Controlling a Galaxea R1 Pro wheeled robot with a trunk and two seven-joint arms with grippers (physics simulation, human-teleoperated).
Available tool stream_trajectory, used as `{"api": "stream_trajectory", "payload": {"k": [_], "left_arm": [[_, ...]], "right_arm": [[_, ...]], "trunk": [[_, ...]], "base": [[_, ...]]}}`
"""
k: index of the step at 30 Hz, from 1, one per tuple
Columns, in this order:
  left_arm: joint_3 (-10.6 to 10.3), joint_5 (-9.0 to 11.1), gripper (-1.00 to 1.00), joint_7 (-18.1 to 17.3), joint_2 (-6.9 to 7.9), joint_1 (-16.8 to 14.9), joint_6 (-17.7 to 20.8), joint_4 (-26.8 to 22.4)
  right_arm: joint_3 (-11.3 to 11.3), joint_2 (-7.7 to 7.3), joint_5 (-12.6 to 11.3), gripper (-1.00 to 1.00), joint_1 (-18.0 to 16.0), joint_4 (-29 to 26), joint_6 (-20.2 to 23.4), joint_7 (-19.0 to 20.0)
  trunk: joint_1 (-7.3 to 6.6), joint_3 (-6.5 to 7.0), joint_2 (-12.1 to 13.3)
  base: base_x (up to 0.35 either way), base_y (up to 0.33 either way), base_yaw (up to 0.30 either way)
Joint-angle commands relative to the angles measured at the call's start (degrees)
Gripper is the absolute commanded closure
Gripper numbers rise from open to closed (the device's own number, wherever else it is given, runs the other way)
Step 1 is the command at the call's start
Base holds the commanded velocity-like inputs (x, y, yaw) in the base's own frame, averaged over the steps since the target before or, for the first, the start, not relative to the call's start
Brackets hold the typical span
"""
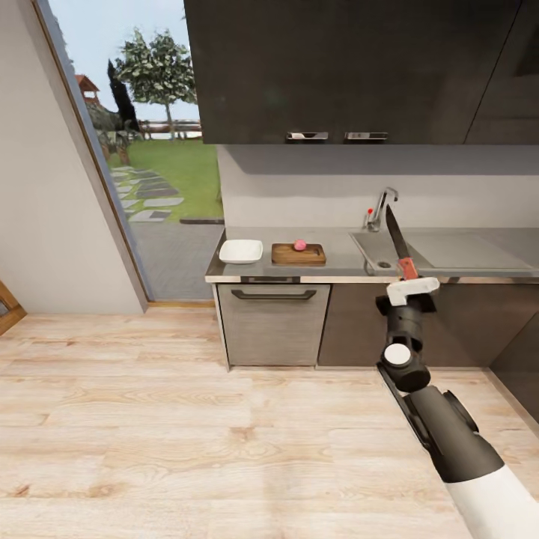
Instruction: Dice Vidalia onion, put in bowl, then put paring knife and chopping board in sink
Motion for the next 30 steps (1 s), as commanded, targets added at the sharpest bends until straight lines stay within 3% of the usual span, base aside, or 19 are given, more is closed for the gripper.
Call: {"api": "stream_trajectory", "payload": {"k": [1, 3, 7, 8, 9, 11, 13, 14, 20, 30], "left_arm": [[-0.5, 0.1, -1.00, 0.4, 0.02, 0.0, 0.0, 0.0], [-0.5, 0.1, -1.00, 0.3, -0.01, 0.0, 0.2, 1.0], [-0.5, 0.1, -1.00, -3.2, -0.76, 0.0, 0.5, 4.0], [-0.5, 0.1, -1.00, -5.2, -1.32, 0.0, 0.5, 6.0], [-0.5, 0.1, -1.00, -5.7, -1.50, 0.0, 0.5, 6.6], [-0.5, 0.1, -1.00, -6.1, -1.66, 0.0, 0.6, 7.1], [-0.5, 0.1, -1.00, -6.4, -1.70, 0.0, 0.7, 7.5], [-0.5, 0.1, -1.00, -6.4, -1.66, 0.0, 0.7, 7.6], [-0.5, 0.1, -1.00, -6.5, -1.70, 0.1, 5.1, 7.7], [-0.5, 0.1, -1.00, -6.5, -1.74, 0.1, 6.0, 7.7]], "right_arm": [[0.2, 0.23, 2.0, 1.00, -1.1, 0.1, 0.7, -0.1], [0.3, 1.35, 5.5, 1.00, -4.1, 0.4, 1.2, 2.0], [0.7, 1.60, 7.3, 1.00, -4.8, 0.5, 1.1, 11.1], [1.2, 1.62, 8.8, 1.00, -4.9, 0.5, 1.0, 15.8], [1.8, 1.63, 10.3, 1.00, -4.9, 0.6, 0.9, 17.6], [3.2, 1.64, 13.2, 1.00, -4.9, 0.6, 0.8, 19.7], [6.1, 1.67, 17.9, 1.00, -5.0, 0.7, -0.7, 21.9], [6.7, 1.71, 18.7, 1.00, -5.0, 0.7, -1.2, 22.3], [8.4, 1.78, 19.7, 1.00, -4.9, 1.3, -2.9, 22.9], [9.4, 2.15, 19.8, 1.00, -4.8, 1.4, -3.2, 22.8]], "trunk": [[0.03, -0.12, -0.1], [0.03, -0.12, -0.1], [0.03, -0.12, -0.1], [0.03, -0.12, -0.1], [0.03, -0.12, -0.1], [0.03, -0.12, -0.1], [0.03, -0.12, -0.1], [0.03, -0.12, -0.1], [0.03, -0.12, -0.1], [0.03, -0.12, -0.1]], "base": [[0.000, 0.000, 0.000], [0.000, 0.000, 0.000], [0.000, 0.000, 0.000], [0.000, 0.000, 0.000], [0.000, 0.000, 0.000], [0.000, 0.000, 0.000], [0.012, 0.000, 0.000], [0.065, 0.000, 0.000], [0.151, 0.000, 0.000], [0.206, -0.021, 0.000]]}}
